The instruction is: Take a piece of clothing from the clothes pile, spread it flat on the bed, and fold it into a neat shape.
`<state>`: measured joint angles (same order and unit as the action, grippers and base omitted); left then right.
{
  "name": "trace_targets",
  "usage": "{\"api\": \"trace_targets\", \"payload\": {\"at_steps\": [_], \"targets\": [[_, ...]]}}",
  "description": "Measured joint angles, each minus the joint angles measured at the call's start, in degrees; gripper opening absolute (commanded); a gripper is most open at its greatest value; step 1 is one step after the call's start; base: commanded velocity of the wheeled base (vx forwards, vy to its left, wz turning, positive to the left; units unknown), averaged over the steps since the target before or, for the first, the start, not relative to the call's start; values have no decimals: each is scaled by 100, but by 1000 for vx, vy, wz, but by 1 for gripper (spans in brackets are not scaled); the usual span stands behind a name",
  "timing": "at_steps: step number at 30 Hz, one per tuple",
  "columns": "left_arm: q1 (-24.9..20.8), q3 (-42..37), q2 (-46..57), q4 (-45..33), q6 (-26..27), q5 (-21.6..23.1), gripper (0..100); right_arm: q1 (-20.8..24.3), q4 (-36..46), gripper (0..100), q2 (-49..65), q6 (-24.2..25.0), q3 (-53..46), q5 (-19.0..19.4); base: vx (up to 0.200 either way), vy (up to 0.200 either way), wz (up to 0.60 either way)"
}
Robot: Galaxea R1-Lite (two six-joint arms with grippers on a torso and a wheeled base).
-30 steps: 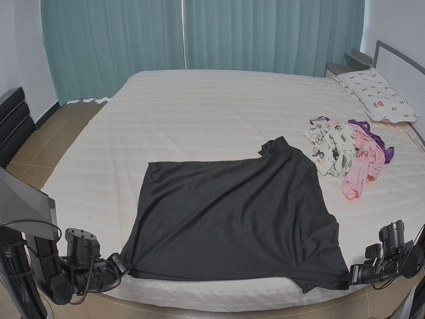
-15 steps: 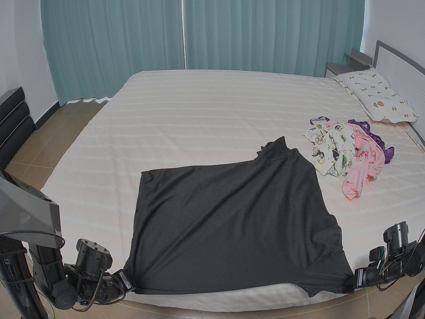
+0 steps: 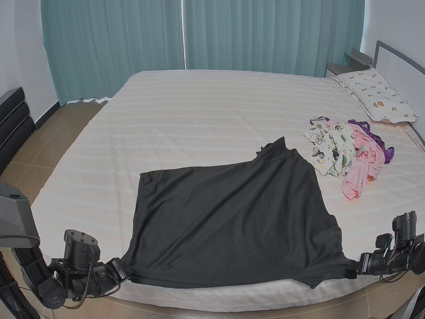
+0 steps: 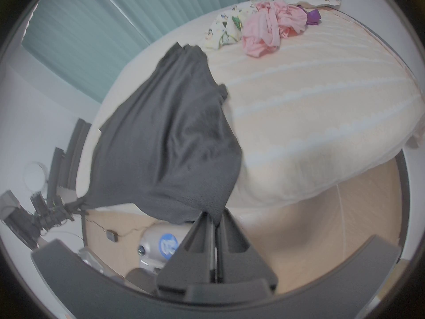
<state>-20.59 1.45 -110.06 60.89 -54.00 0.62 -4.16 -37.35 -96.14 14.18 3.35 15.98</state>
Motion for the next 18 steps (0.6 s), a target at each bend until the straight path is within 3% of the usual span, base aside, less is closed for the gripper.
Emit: {"api": "trace_targets", "payload": {"at_steps": [12,18], "targets": [[469,948,744,-961,-328,6,0,100,-59,0,586,1368,1036,358,0,0,0],[477,1056,920,-1420,-358,46,0,132,51,0,855,1469,1131,499,0,0,0]]}}
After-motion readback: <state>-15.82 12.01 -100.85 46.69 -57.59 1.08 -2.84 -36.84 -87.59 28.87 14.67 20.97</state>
